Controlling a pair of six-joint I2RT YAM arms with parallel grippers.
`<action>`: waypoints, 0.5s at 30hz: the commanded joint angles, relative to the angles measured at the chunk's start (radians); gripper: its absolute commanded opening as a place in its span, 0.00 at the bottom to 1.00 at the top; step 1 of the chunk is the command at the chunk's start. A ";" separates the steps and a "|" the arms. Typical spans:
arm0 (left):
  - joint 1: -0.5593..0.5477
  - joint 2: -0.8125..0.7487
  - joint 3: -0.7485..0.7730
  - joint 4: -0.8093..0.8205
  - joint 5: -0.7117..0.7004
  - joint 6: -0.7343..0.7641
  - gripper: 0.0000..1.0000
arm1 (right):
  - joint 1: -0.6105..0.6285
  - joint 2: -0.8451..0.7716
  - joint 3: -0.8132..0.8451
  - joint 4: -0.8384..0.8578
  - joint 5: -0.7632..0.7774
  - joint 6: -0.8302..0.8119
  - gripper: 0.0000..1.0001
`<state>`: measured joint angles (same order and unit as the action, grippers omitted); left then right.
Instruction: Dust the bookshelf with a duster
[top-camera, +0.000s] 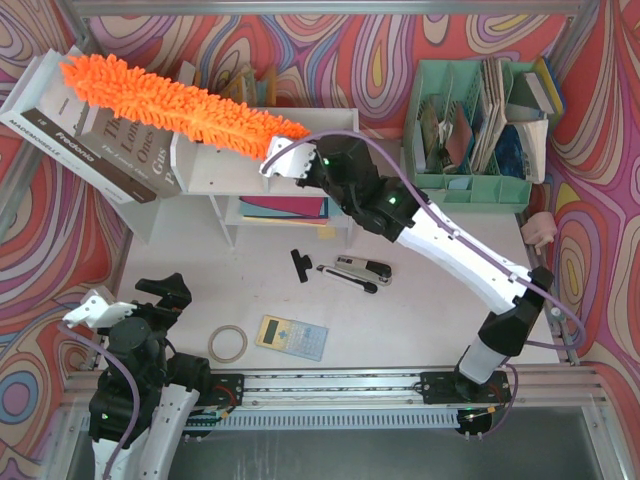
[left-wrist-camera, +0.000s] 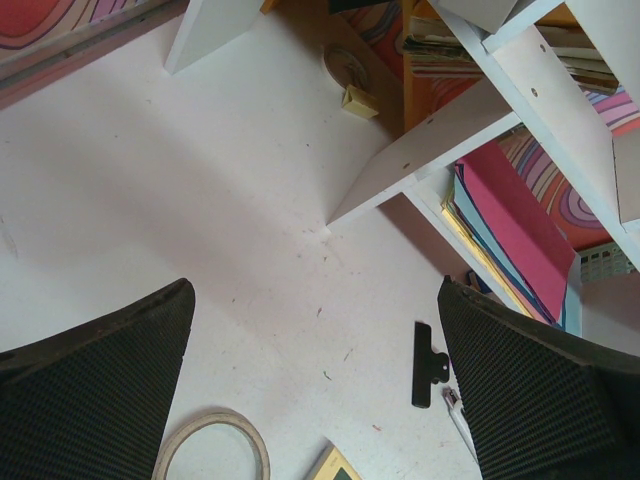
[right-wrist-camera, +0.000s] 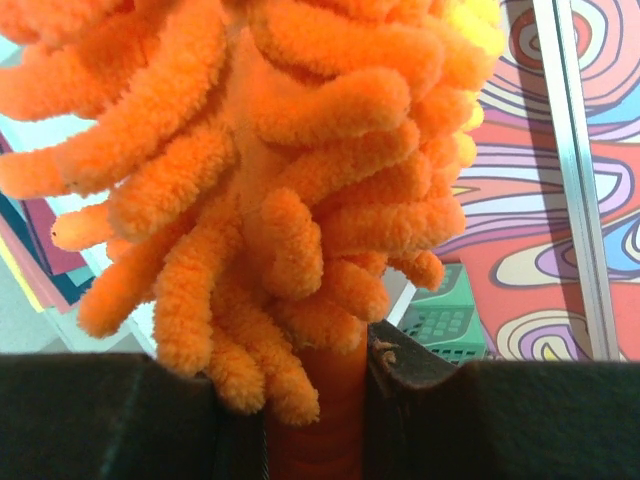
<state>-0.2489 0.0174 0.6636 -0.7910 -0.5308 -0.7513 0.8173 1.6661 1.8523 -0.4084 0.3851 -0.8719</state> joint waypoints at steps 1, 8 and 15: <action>0.000 -0.013 -0.011 0.006 0.004 0.011 0.99 | -0.020 0.010 0.032 0.091 -0.008 -0.030 0.00; 0.000 -0.013 -0.012 0.008 0.002 0.011 0.99 | -0.058 0.023 0.040 0.118 -0.009 -0.020 0.00; 0.000 -0.013 -0.014 0.011 0.003 0.013 0.98 | -0.040 -0.030 0.010 0.085 -0.029 -0.004 0.00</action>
<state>-0.2489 0.0174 0.6636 -0.7910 -0.5308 -0.7513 0.7616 1.6901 1.8523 -0.3805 0.3771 -0.8734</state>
